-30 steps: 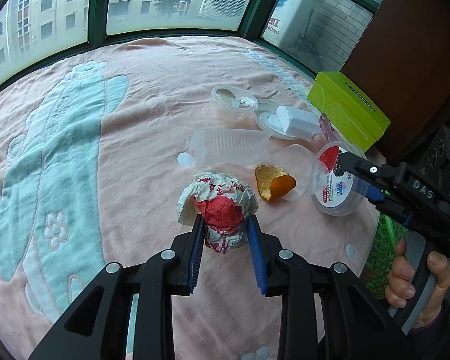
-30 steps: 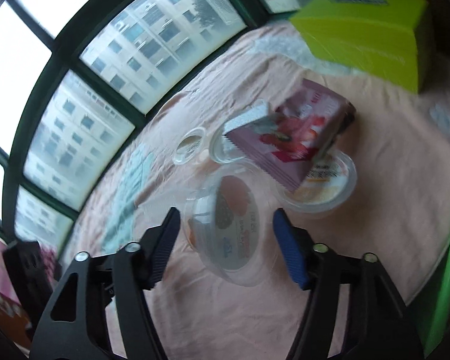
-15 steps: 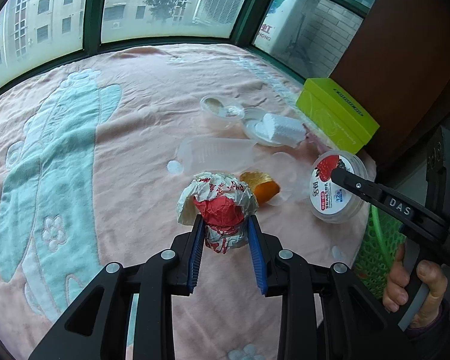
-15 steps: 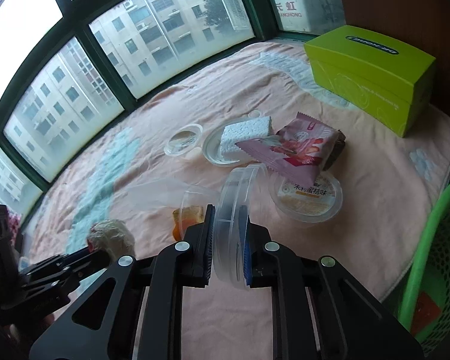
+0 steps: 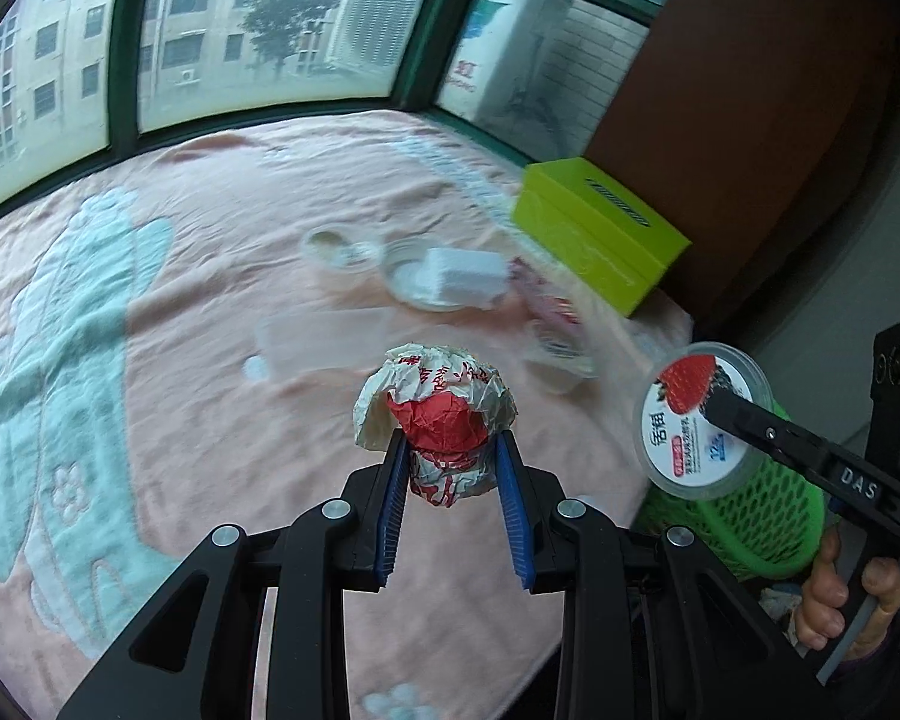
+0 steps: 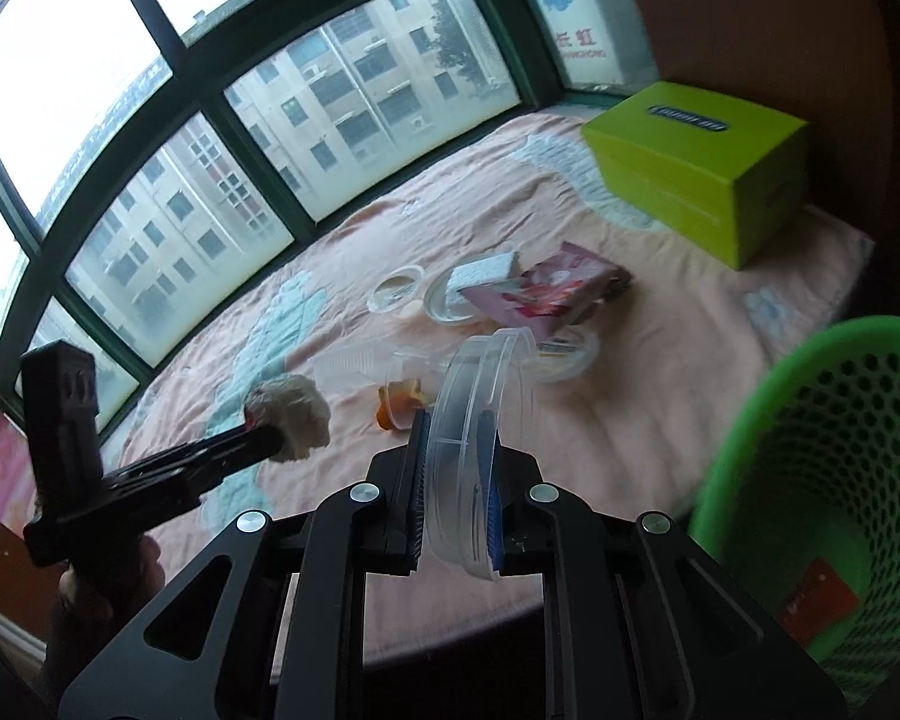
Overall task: Collect trash
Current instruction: 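Carry wrapper and lid over the wastebasket and open both grippers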
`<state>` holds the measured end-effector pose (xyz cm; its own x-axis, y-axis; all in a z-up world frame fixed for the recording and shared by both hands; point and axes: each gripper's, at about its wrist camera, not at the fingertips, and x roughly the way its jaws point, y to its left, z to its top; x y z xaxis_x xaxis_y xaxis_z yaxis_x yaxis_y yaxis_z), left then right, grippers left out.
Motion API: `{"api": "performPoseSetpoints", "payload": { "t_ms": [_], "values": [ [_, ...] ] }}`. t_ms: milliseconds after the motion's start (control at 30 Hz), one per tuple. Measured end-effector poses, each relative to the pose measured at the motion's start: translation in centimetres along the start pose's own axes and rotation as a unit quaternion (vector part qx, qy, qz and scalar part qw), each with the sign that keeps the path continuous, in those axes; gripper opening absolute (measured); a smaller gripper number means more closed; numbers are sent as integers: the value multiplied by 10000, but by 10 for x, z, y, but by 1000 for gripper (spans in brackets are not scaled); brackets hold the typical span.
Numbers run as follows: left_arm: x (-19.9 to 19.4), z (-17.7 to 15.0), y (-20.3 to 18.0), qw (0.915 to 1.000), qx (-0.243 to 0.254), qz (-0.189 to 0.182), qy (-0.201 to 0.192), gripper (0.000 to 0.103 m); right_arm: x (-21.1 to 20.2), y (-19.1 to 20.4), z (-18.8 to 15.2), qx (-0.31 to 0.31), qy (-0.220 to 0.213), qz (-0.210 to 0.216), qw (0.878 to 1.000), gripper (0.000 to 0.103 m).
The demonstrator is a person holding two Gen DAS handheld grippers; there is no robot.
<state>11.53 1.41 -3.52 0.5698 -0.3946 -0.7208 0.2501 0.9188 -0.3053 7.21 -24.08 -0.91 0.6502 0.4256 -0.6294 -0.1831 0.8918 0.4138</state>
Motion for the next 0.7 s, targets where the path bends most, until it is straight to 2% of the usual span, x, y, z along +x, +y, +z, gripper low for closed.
{"api": "performPoseSetpoints", "payload": {
  "t_ms": [267,467,700],
  "values": [
    [11,6,-63,9976,557,-412,81,29,-59,-48,-16,328,-301,-606,9972,16],
    [27,10,-122,9919,983,-777,215,29,-96,-87,-27,655,-477,-1053,9911,16],
    [48,13,-187,9828,1413,-1126,391,29,-117,-128,-40,1095,-530,-1294,9841,19]
  ]
}}
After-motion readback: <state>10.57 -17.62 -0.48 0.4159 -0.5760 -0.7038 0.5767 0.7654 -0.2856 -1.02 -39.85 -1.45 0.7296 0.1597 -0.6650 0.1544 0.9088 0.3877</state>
